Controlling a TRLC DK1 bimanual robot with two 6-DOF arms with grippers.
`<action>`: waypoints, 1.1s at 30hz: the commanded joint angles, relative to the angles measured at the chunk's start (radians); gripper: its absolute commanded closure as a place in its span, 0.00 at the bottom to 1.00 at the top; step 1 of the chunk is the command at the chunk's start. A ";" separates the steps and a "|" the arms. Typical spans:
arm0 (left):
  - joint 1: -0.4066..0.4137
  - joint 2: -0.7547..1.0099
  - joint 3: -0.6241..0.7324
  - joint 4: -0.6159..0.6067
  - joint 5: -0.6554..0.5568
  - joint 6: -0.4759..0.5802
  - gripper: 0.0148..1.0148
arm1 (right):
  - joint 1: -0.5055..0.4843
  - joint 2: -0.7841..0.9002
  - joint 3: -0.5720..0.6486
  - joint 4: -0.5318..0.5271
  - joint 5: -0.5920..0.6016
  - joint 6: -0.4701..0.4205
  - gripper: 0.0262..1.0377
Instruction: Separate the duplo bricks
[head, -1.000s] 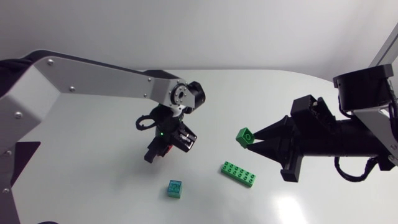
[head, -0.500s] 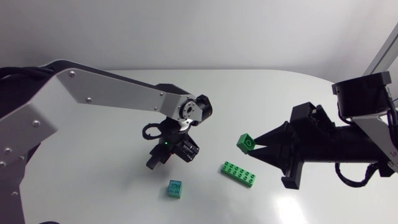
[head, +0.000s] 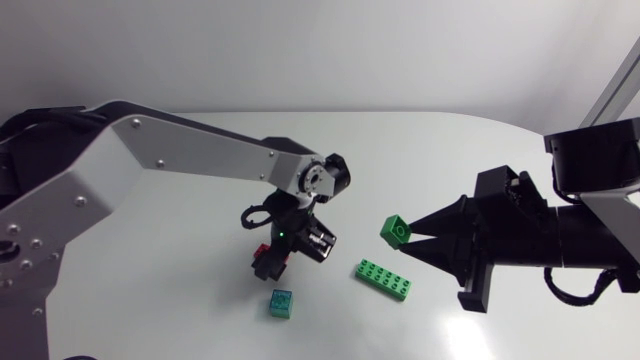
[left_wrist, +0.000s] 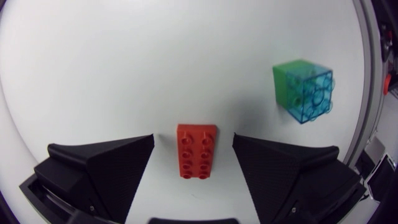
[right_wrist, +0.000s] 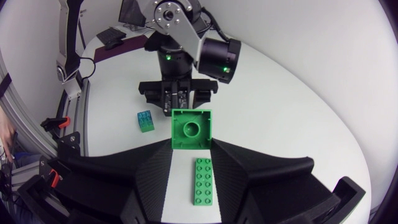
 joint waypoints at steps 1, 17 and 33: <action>0.029 -0.050 0.127 -0.031 0.100 -0.072 0.05 | 0.007 -0.011 -0.027 -0.014 -0.018 0.020 0.79; 0.160 -0.248 0.167 -0.003 0.921 -0.316 0.05 | -0.151 0.076 0.002 0.073 -0.301 0.147 0.78; 0.166 -0.232 0.170 -0.054 1.235 -0.380 0.09 | -0.111 0.101 0.042 0.159 -0.354 0.273 0.79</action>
